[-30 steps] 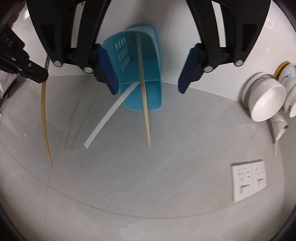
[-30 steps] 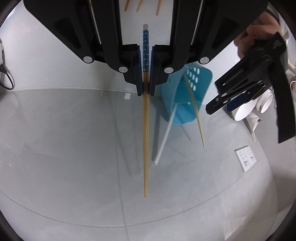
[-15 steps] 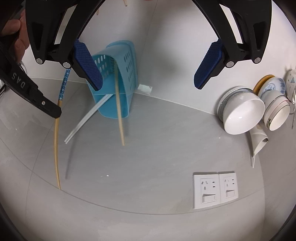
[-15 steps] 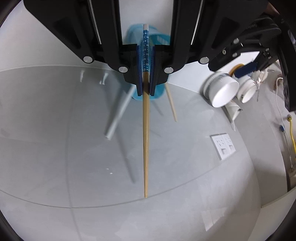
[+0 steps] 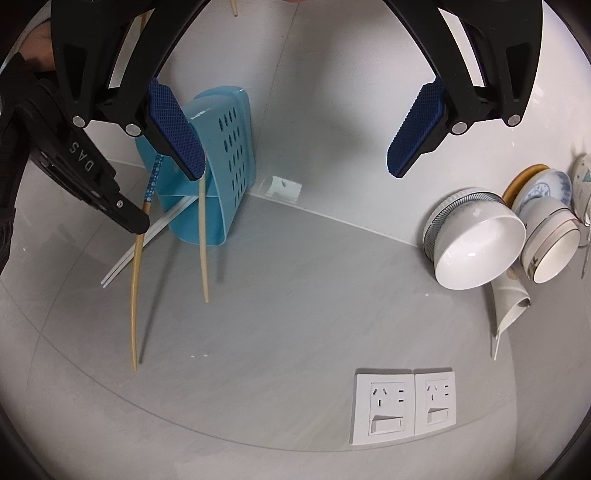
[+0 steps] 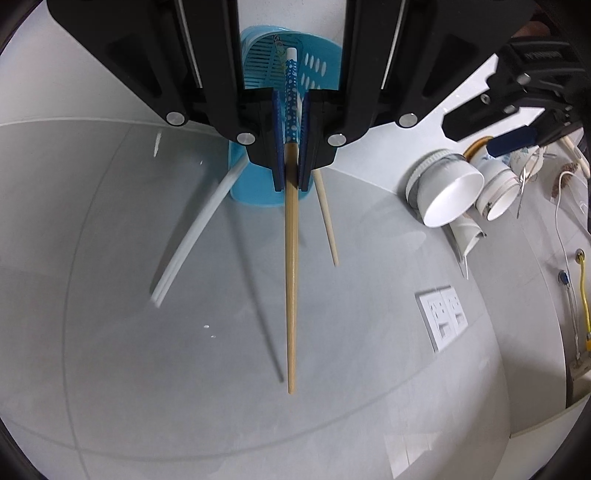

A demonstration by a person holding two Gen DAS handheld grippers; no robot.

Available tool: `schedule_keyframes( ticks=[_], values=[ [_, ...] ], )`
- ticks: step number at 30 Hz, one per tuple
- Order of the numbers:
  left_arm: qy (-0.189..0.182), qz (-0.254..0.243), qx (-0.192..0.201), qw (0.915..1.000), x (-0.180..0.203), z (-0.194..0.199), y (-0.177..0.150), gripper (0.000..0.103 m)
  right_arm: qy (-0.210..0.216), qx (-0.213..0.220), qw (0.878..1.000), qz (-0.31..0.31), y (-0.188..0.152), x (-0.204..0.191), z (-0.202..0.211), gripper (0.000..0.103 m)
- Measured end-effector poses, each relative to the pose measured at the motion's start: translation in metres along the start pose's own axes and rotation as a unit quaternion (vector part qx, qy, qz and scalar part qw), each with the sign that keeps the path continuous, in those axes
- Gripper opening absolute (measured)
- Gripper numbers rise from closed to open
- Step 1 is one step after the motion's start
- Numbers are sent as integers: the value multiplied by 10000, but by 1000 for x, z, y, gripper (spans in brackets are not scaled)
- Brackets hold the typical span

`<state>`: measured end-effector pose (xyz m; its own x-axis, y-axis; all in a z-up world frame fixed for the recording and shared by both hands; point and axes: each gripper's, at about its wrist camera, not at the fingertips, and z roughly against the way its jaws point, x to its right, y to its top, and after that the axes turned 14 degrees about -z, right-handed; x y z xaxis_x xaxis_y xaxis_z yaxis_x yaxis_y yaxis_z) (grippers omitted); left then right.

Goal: Organize utensils
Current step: 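Open the left tool to drop its chopstick in the holder while the right tool lowers and releases, then move both open tools back over the remaining chopsticks on the table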

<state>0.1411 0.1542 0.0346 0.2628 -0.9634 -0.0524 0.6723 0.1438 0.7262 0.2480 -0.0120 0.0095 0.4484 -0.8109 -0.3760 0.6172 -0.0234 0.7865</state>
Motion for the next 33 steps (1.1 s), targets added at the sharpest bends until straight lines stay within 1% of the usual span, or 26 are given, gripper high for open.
schedule_keyframes(
  ticks=[5, 13, 14, 17, 18, 20, 21, 25, 27, 28, 30, 32, 33],
  values=[
    [24, 19, -41, 10000, -3, -5, -2, 97, -71, -121, 9999, 32, -8, -1, -12, 7],
    [12, -23, -117, 9999, -3, -9, -3, 97, -181, -356, 9992, 61, -19, 3, -20, 7],
    [-19, -24, -134, 9999, -3, -9, -3, 97, -204, -371, 9991, 72, -19, 3, -20, 9],
    [-12, -35, -127, 9999, -2, -9, -3, 97, -282, -411, 9987, 84, -21, 4, -18, 10],
    [-14, -28, -123, 9999, -2, -9, -2, 97, -334, -416, 9985, 107, -20, 3, -16, 12],
    [-36, -19, -117, 9999, -2, -8, -2, 97, -374, -408, 9984, 103, -19, 4, -11, 31],
    [-39, -16, -111, 9999, -2, -7, -2, 97, -394, -383, 9984, 98, -17, 4, -7, 34],
    [-79, -26, -94, 9999, -1, -3, 0, 97, -524, -345, 9980, 81, -12, 7, 9, 52],
    [-91, -54, -90, 9999, 2, -1, 0, 97, -606, -331, 9976, 78, -10, 9, 17, 58],
    [-109, -67, -100, 9999, 4, -1, 0, 97, -661, -328, 9972, 79, -10, 11, 21, 63],
    [-119, -100, -112, 9998, 7, 2, 0, 97, -734, -330, 9967, 63, -9, 15, 30, 70],
    [-133, -123, -123, 9998, 11, 5, -2, 97, -820, -360, 9960, 35, -10, 19, 38, 80],
    [-136, -142, -148, 9997, 13, 6, -2, 97, -857, -369, 9956, 3, -11, 22, 44, 81]
  ],
)
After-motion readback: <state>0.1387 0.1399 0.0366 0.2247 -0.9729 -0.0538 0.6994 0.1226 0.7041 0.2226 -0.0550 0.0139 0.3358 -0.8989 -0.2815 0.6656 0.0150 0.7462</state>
